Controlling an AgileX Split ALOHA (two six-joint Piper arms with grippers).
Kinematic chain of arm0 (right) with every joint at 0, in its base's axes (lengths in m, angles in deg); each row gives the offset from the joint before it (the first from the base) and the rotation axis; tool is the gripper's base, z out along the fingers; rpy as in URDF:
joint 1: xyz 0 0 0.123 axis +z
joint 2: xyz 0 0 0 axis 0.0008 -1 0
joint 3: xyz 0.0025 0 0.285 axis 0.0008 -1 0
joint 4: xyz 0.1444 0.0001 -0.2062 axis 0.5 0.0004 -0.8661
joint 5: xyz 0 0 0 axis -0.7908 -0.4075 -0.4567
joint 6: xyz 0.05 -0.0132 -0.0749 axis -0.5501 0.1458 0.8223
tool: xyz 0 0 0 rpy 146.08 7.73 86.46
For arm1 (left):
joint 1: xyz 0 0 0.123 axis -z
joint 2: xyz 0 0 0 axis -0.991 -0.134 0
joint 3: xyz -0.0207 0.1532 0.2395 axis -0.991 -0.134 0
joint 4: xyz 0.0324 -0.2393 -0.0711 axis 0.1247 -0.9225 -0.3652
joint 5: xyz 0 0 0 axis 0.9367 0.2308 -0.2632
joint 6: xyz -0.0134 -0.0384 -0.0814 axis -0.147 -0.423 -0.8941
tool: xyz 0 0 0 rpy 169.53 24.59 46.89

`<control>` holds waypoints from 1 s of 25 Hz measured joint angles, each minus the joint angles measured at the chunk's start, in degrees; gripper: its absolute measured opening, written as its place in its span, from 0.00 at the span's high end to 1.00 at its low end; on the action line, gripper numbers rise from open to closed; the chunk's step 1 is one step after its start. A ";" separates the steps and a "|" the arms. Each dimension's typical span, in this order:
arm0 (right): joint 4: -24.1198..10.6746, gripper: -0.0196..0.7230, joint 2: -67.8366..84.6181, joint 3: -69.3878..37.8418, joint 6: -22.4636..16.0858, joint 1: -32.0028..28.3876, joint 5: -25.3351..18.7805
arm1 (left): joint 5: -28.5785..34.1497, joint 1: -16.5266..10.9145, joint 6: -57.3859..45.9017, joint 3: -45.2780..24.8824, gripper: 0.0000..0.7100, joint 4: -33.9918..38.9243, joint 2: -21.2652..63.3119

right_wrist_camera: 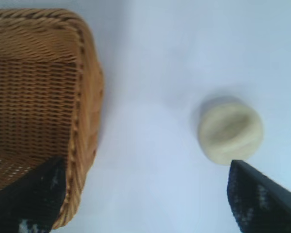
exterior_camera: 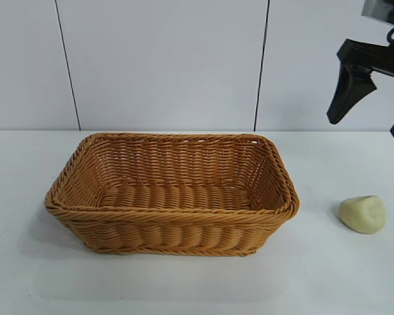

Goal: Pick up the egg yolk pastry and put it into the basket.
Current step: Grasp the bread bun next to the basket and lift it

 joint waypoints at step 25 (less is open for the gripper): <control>-2.07 0.44 -22.08 0.00 -2.85 -1.36 8.86 | 0.00 0.00 0.06 0.00 0.07 0.00 0.00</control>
